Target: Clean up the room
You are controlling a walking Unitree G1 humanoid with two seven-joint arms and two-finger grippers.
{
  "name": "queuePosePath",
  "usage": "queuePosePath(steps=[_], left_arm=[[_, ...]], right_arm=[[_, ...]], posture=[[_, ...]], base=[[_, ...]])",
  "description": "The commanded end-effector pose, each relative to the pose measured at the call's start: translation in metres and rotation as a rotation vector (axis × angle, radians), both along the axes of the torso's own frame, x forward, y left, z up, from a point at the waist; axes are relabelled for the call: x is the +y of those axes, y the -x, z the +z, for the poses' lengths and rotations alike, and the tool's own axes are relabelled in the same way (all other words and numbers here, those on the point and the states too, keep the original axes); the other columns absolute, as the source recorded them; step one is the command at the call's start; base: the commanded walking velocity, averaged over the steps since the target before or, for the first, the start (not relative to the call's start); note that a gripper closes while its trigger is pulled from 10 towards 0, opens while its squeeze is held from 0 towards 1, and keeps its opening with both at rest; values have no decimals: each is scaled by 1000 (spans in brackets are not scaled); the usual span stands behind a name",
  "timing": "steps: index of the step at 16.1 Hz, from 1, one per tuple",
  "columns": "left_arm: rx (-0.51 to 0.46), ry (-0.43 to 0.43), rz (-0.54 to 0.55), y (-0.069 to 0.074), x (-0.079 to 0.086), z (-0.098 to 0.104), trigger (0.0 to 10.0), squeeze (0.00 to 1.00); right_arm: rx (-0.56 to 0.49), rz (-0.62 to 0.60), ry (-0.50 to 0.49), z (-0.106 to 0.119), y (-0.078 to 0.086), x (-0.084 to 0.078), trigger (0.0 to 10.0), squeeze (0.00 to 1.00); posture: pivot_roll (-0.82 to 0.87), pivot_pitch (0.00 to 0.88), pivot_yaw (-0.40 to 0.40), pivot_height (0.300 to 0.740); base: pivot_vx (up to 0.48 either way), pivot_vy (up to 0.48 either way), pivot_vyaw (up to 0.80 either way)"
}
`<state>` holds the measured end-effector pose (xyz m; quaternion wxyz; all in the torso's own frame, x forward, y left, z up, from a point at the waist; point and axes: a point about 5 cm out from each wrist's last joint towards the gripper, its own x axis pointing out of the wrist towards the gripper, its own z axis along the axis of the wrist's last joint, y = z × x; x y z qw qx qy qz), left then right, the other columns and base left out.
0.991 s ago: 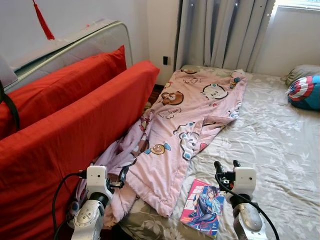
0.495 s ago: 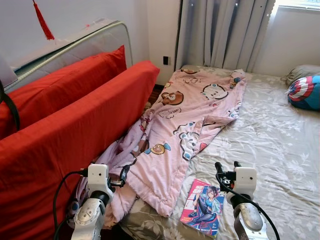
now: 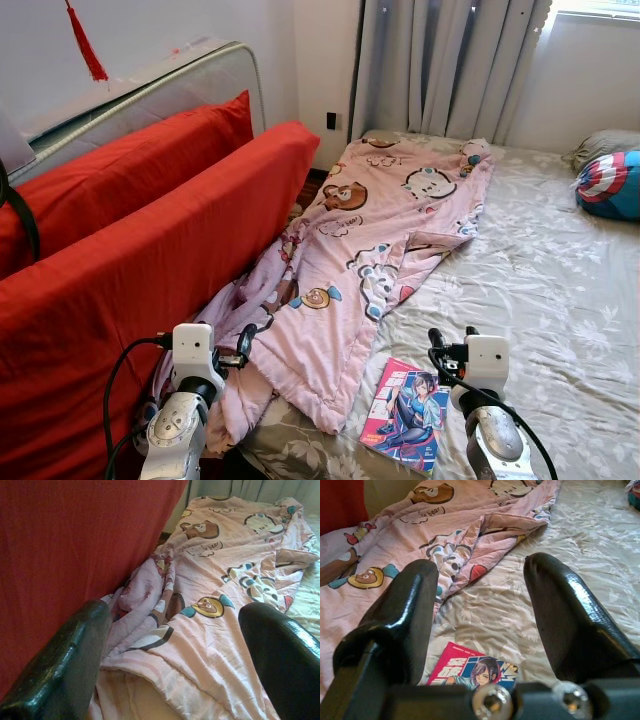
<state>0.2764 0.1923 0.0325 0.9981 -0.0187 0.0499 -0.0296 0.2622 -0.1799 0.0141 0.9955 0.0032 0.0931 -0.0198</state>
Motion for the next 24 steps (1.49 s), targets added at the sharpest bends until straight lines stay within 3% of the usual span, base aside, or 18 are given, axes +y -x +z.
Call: queuePosePath(steps=[1, 24], left_arm=[[-1, 11, 7, -1, 1, 1, 10000, 0], [12, -3, 3, -2, 1, 1, 10000, 0]], right_arm=[[-31, 6, -5, 5, -2, 1, 10000, 0], [-11, 33, 12, 3, -4, 8, 10000, 0]], posture=[[-67, 0, 4, 695], [-64, 0, 5, 655]], base=[[0, 0, 0], [0, 0, 0]])
